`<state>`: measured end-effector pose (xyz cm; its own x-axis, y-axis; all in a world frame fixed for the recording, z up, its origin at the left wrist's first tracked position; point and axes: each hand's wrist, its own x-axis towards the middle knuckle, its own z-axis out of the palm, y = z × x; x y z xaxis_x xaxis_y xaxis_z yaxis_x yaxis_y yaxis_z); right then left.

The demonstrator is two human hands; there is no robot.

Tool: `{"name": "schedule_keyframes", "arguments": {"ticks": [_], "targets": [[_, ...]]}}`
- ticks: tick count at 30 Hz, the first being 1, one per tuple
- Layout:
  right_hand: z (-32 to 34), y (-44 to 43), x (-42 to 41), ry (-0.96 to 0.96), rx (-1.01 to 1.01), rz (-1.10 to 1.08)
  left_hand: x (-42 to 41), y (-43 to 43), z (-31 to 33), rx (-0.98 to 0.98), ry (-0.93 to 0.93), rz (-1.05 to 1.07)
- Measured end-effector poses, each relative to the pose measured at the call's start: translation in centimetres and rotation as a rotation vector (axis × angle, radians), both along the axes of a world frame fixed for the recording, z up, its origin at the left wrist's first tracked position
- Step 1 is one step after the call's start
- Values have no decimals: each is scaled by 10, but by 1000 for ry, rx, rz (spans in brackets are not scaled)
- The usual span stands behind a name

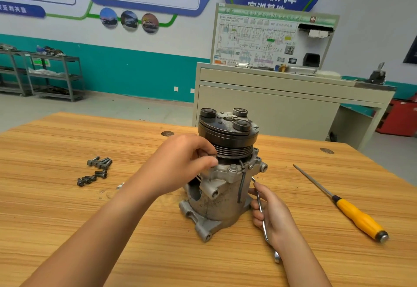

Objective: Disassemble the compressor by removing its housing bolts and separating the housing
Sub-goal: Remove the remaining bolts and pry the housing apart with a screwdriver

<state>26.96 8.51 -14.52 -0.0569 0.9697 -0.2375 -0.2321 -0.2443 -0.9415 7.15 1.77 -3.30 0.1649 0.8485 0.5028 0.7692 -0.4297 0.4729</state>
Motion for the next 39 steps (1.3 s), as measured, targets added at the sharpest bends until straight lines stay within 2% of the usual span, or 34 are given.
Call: {"name": "schedule_keyframes", "arguments": {"ticks": [7, 12, 21, 29, 34, 39], "targets": [[0, 0, 0, 0, 2, 3, 18, -8, -26, 29, -369, 119], [1, -2, -1, -14, -1, 5, 24, -9, -32, 93, -493, 148], [2, -1, -1, -24, -5, 9, 33, -4, -36, 167, -327, 237], [2, -1, -1, -16, -11, 13, 35, -1, -37, 234, -317, 211], [1, -1, -1, -26, -12, 11, 33, 3, -34, 210, -254, 250], [1, -1, -1, -35, -3, 15, 29, -2, -33, 163, -249, 190]]}}
